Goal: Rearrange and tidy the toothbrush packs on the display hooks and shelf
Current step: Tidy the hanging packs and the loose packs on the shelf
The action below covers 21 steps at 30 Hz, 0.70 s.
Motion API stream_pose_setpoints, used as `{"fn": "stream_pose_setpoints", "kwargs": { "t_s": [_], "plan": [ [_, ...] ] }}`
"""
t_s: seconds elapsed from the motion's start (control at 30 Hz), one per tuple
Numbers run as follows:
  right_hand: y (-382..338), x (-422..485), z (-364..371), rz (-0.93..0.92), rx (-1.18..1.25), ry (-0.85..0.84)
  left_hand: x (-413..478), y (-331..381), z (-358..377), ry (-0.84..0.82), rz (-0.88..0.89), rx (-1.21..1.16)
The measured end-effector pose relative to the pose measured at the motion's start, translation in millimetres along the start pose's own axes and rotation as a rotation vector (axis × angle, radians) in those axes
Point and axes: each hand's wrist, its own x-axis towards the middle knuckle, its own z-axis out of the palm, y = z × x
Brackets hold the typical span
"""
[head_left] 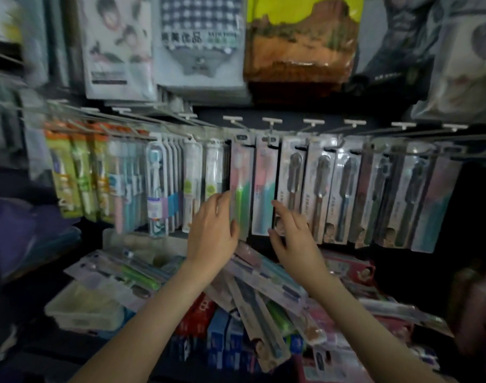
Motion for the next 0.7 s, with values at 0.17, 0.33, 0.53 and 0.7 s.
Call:
{"fn": "stream_pose_setpoints", "kwargs": {
  "t_s": [0.17, 0.33, 0.53, 0.7],
  "plan": [
    [-24.1, 58.6, 38.6, 0.26, 0.279, 0.0, 18.6, -25.6, -4.7, -0.02, -0.111, 0.094],
    [-38.9, 92.7, 65.2, 0.294, 0.352, 0.095, 23.9, -37.7, -4.7, -0.082, -0.131, 0.044],
    [-37.2, 98.2, 59.7, 0.209, 0.311, 0.119, 22.1, -44.5, -17.5, -0.031, -0.054, -0.056],
    [-27.8, 90.6, 37.3, 0.104, 0.175, 0.032, 21.1, -44.4, -23.8, 0.013, -0.034, -0.093]
  ]
}}
